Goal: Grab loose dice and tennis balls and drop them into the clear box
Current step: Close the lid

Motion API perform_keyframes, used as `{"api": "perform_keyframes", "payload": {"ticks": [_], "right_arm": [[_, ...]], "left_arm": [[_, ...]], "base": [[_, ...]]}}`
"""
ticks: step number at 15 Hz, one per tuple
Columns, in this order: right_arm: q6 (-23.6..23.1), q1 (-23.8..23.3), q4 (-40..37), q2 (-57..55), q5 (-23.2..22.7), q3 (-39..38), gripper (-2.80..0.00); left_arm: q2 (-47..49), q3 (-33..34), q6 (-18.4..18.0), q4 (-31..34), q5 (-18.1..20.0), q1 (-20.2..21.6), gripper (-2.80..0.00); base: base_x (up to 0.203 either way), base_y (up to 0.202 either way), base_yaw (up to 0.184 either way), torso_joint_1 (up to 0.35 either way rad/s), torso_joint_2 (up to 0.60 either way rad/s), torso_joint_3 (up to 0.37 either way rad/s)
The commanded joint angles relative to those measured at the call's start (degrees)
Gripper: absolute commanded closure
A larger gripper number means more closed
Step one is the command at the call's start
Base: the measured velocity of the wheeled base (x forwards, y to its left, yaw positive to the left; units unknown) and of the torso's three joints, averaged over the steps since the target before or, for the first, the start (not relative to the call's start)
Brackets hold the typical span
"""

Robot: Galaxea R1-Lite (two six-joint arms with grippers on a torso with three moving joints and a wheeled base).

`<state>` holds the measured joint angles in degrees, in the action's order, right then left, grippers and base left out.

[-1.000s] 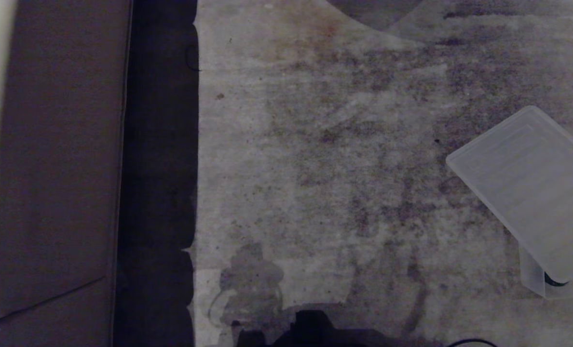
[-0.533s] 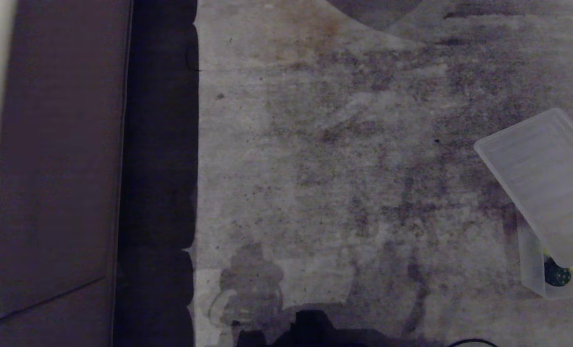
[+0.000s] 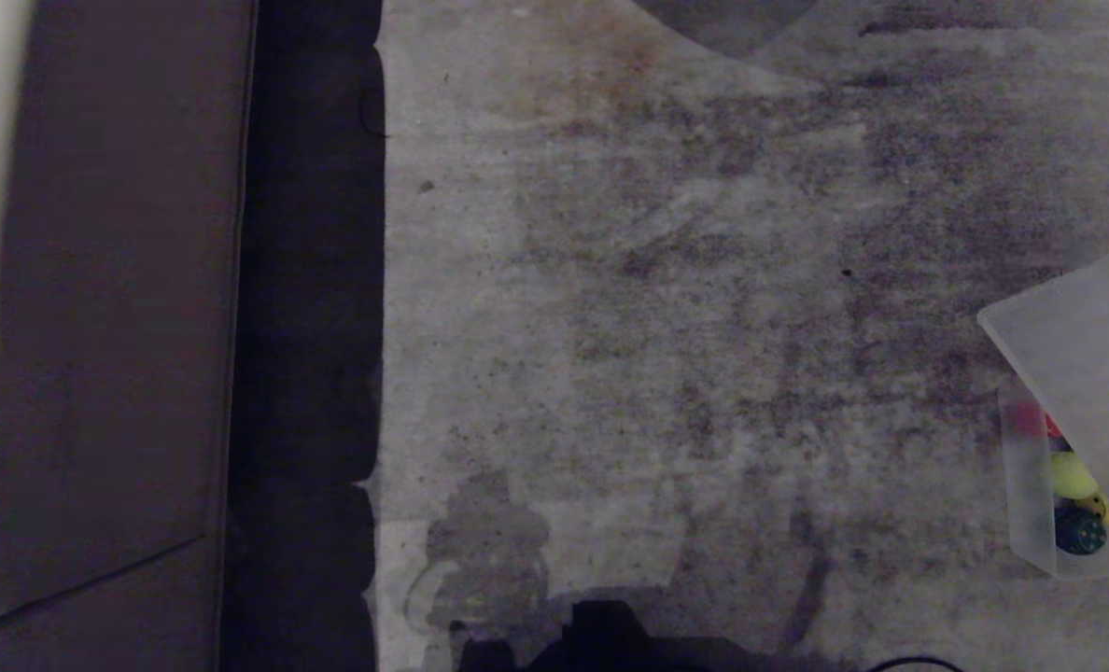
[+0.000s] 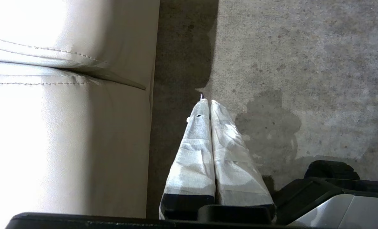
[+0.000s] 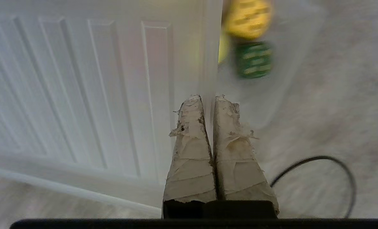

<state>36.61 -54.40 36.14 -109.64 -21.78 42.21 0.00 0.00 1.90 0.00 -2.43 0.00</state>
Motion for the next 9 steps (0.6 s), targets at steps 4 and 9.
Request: {"api": "perform_keyframes", "payload": {"ticks": [4,9], "right_arm": [[-0.36,-4.35,1.74,-18.42,-0.69,5.61,0.0],[7.63,-6.57,4.86,-24.36,-8.85,8.79,0.0]], "left_arm": [[0.08,0.09,0.03,0.0,-0.04,0.0,0.0],[0.0,0.09,0.03,0.0,-0.04,0.0,0.0]], "base": [[0.0,0.0,0.0,0.0,0.0,0.0],[0.0,0.0,0.0,0.0,0.0,0.0]]}}
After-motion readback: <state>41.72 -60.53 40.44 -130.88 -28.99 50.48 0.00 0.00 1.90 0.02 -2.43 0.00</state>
